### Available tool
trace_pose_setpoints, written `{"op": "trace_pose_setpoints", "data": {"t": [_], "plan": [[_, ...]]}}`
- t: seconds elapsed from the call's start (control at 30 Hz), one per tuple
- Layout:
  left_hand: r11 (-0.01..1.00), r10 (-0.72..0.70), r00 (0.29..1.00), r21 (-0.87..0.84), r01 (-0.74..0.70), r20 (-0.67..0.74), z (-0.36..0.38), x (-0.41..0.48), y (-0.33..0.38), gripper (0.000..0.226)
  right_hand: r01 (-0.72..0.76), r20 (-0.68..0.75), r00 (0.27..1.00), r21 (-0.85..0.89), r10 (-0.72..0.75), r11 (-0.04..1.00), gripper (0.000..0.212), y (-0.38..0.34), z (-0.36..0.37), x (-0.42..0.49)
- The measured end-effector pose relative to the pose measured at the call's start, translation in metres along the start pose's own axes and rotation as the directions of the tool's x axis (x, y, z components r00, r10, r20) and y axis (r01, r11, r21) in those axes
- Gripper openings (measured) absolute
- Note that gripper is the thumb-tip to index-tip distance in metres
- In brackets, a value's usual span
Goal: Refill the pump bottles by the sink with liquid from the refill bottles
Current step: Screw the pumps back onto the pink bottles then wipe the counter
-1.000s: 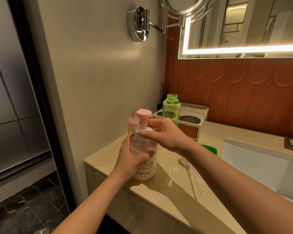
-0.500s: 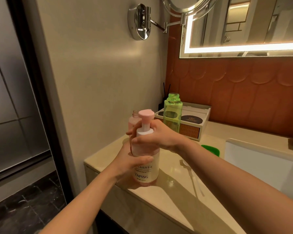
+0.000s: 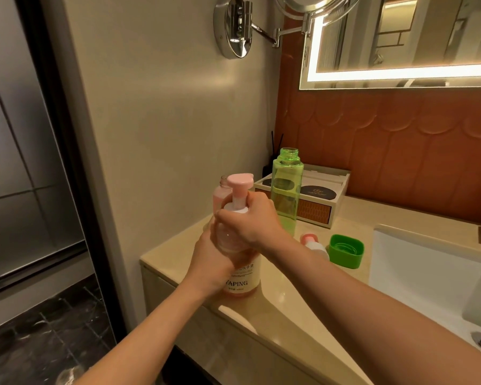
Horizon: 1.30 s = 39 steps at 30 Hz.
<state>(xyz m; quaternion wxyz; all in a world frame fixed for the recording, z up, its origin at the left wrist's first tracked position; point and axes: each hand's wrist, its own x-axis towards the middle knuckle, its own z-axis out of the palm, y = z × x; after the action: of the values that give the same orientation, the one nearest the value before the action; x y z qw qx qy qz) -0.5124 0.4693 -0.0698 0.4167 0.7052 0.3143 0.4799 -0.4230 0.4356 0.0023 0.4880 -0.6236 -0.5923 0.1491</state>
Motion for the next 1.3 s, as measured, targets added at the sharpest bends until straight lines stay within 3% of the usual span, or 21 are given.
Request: {"op": "trace_pose_setpoints", "data": {"t": [0.13,0.37,0.47,0.57,0.63,0.7,0.8,1.0,1.13,1.3], "plan": [[0.998,0.008,0.999,0.056,-0.01,0.032,-0.004,0.001,0.001,0.077,0.008,-0.015,1.0,-0.041,-0.009,0.999,0.024,0.002,0.003,0.001],[0.999,0.001,1.0,0.051,0.0,-0.02,-0.011,0.005,-0.003,0.065,0.017,-0.101,0.994,-0.149,-0.032,0.989,0.027,-0.001,0.015,0.007],[1.0,-0.017,1.0,0.027,0.017,0.026,-0.02,0.014,-0.005,0.081,0.08,0.106,0.993,-0.231,-0.057,0.97,0.04,-0.005,0.006,0.017],[0.998,-0.04,0.999,0.051,0.039,0.008,-0.031,0.018,-0.01,0.078,0.065,0.453,0.89,-0.044,-0.038,0.997,0.048,-0.008,-0.011,0.024],[0.997,-0.058,0.998,0.046,0.06,-0.035,-0.039,0.021,-0.016,0.068,0.003,0.534,0.845,0.037,-0.022,0.999,0.05,-0.004,-0.02,0.027],[0.994,-0.059,0.995,0.086,0.065,-0.075,-0.047,0.024,-0.018,0.068,-0.01,0.485,0.874,0.014,0.002,1.0,0.057,0.004,-0.026,0.031],[0.991,-0.042,0.993,0.124,0.056,-0.115,-0.058,0.03,-0.022,0.076,-0.016,0.376,0.926,-0.057,0.036,0.998,0.051,0.017,-0.033,0.037],[0.943,-0.057,0.983,0.314,0.111,-0.176,-0.068,0.048,-0.033,0.07,-0.029,0.206,0.97,-0.445,0.133,0.895,0.026,0.045,-0.046,0.041],[0.781,0.045,0.967,0.612,0.122,-0.25,-0.066,0.059,-0.035,0.075,-0.08,0.141,0.959,-0.696,0.245,0.713,0.023,0.056,-0.058,0.041],[0.718,0.002,0.951,0.663,0.213,-0.309,-0.058,0.07,-0.033,0.077,-0.052,0.135,0.94,-0.852,0.314,0.521,0.033,0.065,-0.068,0.038]]}}
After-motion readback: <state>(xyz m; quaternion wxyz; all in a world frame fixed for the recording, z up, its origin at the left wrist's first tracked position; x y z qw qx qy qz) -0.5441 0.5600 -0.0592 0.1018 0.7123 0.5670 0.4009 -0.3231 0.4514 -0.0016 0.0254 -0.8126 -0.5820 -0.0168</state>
